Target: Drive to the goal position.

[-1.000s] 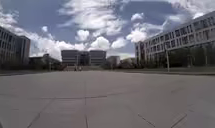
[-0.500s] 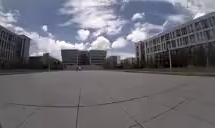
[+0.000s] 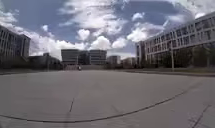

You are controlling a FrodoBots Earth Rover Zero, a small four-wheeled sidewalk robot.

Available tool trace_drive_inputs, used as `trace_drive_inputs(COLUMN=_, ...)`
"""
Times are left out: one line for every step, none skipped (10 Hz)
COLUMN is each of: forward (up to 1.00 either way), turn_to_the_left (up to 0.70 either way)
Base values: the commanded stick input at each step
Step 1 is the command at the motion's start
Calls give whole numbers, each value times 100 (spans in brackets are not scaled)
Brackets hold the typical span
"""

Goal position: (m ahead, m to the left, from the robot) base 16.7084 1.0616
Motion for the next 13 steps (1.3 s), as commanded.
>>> trace_drive_inputs(forward=100, turn_to_the_left=42)
trace_drive_inputs(forward=100, turn_to_the_left=42)
trace_drive_inputs(forward=100, turn_to_the_left=42)
trace_drive_inputs(forward=100, turn_to_the_left=42)
trace_drive_inputs(forward=100, turn_to_the_left=42)
trace_drive_inputs(forward=100, turn_to_the_left=42)
trace_drive_inputs(forward=100, turn_to_the_left=42)
trace_drive_inputs(forward=100, turn_to_the_left=42)
trace_drive_inputs(forward=100, turn_to_the_left=42)
trace_drive_inputs(forward=100, turn_to_the_left=42)
trace_drive_inputs(forward=100, turn_to_the_left=42)
trace_drive_inputs(forward=100, turn_to_the_left=42)
trace_drive_inputs(forward=100, turn_to_the_left=-7)
